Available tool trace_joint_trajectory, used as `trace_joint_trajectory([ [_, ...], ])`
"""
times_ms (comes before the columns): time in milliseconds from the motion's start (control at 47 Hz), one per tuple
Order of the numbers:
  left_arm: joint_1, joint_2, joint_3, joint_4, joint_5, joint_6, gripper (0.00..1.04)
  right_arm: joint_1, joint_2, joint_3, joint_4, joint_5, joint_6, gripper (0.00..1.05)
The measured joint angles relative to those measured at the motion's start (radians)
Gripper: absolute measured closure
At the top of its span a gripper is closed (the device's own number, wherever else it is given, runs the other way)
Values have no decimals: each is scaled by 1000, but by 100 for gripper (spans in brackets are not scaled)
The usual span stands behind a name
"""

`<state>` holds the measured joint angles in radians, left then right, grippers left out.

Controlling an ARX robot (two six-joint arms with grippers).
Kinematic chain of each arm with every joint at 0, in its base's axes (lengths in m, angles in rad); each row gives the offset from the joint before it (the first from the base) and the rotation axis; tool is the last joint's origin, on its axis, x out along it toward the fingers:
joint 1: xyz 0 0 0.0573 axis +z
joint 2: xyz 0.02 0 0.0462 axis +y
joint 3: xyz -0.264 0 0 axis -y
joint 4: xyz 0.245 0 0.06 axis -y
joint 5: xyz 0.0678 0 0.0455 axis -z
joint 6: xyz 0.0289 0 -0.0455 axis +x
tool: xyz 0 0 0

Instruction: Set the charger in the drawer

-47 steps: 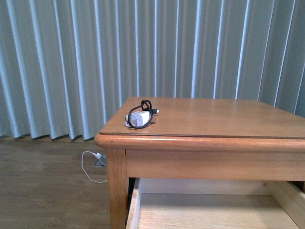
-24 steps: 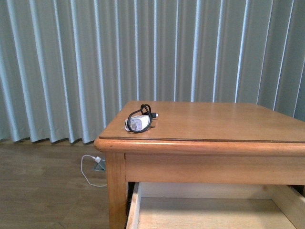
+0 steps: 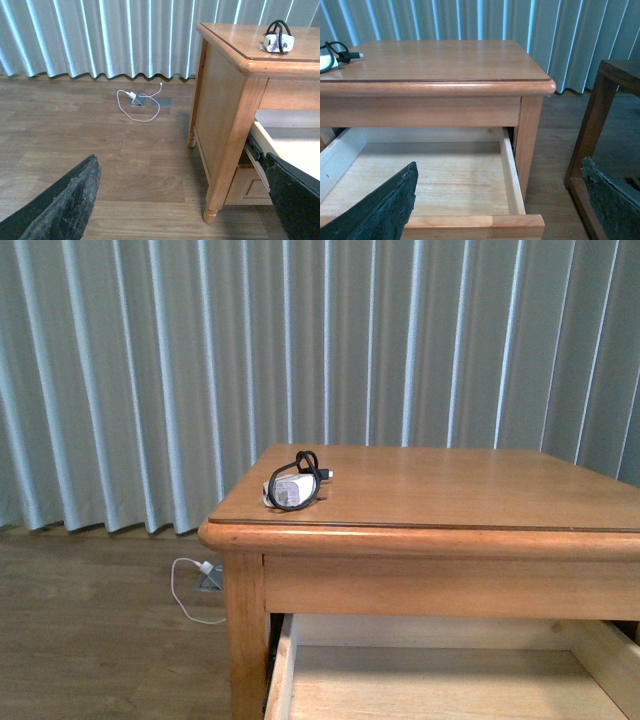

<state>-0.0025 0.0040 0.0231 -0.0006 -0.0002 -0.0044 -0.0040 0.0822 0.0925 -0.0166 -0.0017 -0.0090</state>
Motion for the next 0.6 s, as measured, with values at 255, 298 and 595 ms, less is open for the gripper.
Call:
trace_joint_trajectory([
  [255, 0, 0, 0, 0, 0, 0, 6, 0, 0, 0, 0, 0, 0, 9],
  [298, 0, 0, 0, 0, 0, 0, 6, 0, 0, 0, 0, 0, 0, 9],
  [595, -235, 604, 246, 227, -220, -1, 6, 0, 0, 0, 0, 1, 0, 9],
])
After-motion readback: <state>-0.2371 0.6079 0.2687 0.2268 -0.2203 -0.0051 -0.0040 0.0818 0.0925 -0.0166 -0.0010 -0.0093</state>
